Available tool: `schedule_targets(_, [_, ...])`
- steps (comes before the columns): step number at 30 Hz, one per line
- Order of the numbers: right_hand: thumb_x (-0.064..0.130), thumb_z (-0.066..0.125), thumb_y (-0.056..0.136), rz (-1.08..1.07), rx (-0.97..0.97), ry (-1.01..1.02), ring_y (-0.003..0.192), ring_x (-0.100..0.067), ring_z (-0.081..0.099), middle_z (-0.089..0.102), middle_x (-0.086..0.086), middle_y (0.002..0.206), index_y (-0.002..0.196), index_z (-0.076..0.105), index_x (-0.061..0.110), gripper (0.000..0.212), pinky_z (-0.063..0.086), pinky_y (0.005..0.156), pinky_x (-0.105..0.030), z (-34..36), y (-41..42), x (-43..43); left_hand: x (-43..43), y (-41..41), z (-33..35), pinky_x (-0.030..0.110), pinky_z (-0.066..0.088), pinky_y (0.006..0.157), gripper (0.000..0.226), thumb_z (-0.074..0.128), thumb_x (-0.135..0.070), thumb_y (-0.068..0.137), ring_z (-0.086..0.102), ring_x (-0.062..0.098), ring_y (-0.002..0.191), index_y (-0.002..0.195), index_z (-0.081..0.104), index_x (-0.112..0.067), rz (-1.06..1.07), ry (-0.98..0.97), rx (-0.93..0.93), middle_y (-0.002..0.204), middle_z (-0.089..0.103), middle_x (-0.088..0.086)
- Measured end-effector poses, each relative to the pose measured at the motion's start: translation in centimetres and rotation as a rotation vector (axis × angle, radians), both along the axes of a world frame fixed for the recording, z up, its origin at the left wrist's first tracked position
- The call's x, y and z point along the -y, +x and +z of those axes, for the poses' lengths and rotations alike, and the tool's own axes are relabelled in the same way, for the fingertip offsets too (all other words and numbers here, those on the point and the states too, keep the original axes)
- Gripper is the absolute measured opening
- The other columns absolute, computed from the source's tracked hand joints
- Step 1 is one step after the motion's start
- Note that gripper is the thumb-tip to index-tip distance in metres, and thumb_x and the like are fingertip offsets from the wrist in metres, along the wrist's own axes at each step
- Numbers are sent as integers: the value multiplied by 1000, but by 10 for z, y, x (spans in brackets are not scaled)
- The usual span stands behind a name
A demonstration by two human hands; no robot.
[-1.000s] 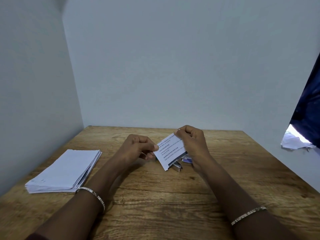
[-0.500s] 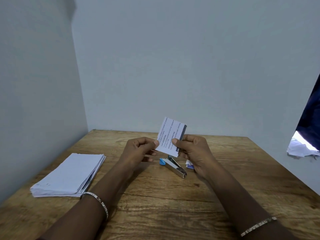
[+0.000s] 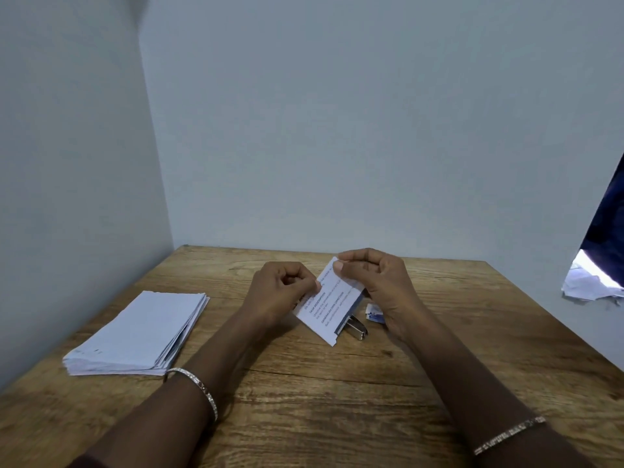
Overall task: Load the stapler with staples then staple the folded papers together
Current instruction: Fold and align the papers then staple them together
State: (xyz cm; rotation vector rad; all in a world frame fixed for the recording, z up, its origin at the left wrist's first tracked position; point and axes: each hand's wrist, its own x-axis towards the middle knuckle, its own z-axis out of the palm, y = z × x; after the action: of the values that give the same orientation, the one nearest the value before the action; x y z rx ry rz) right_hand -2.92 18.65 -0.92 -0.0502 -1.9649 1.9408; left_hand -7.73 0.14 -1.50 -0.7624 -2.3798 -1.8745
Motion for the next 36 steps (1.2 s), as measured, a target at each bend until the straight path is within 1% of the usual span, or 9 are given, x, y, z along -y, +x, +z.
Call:
schedule_targets(6, [26, 86, 79, 71, 37, 154, 81, -26, 79, 81, -9, 84, 84, 80, 15, 13, 60, 67, -33, 2, 3, 4, -4, 10, 1, 22, 42, 53, 19, 66, -9, 87, 64, 8, 64, 68, 72, -10, -62, -1, -25, 67, 71, 5])
schedule_targets(10, [23, 85, 81, -71, 30, 67, 77, -26, 79, 80, -10, 80, 83, 78, 10, 14, 62, 64, -34, 5, 3, -1, -1, 7, 5, 26, 48, 59, 21, 64, -9, 89, 66, 13, 68, 70, 71, -6, -60, -19, -58, 75, 74, 13])
schedule_targets(14, [23, 84, 82, -188, 46, 22, 74, -26, 80, 81, -9, 78, 86, 77, 10, 15, 63, 57, -36, 4, 3, -11, -2, 6, 3, 31, 50, 60, 19, 64, -4, 85, 62, 14, 59, 67, 70, -5, -50, -33, -42, 63, 71, 5])
schedule_targets(18, [24, 84, 81, -204, 17, 37, 78, -26, 79, 81, -8, 80, 84, 79, 12, 14, 65, 70, -45, 2, 0, -7, -2, 6, 2, 31, 48, 54, 24, 61, -6, 87, 60, 17, 53, 65, 69, -7, 30, -32, -20, 59, 68, 5])
schedule_targets(22, [28, 86, 79, -242, -83, 44, 80, -24, 74, 80, -10, 86, 83, 81, 18, 12, 62, 72, -44, 6, 1, -8, -1, 2, 4, 20, 35, 38, 40, 52, -25, 99, 47, 18, 37, 68, 64, -3, 147, 95, 202, 54, 58, 13])
schedule_targets(25, [26, 86, 76, -242, -200, 66, 67, -1, 56, 78, 7, 91, 84, 83, 22, 10, 54, 62, -26, 9, 2, -7, 1, -1, 7, 19, 36, 38, 60, 47, -51, 98, 49, 16, 37, 67, 67, -4, 34, 88, 466, 53, 62, 10])
schedule_targets(28, [22, 84, 79, -144, -285, 164, 76, 8, 57, 74, 16, 91, 82, 83, 26, 5, 47, 73, -19, 11, 2, -3, 4, -5, 8, 18, 40, 37, 69, 48, -64, 93, 54, 11, 38, 73, 78, -5, -138, 120, 698, 64, 72, 9])
schedule_targets(33, [21, 84, 79, -51, -242, 229, 104, 4, 62, 69, 8, 109, 82, 82, 26, 7, 47, 78, -13, 10, 3, -5, 13, -12, 10, 16, 49, 36, 30, 65, -28, 90, 62, 8, 40, 82, 82, -5, -222, 356, 851, 73, 77, 7])
schedule_targets(36, [15, 82, 81, -55, -195, 288, 110, 1, 62, 68, 3, 114, 84, 80, 27, 13, 51, 84, -26, 7, 2, -8, 17, -16, 8, 15, 50, 39, 16, 71, -16, 87, 65, 6, 45, 83, 82, -5, -150, 363, 798, 76, 79, 5])
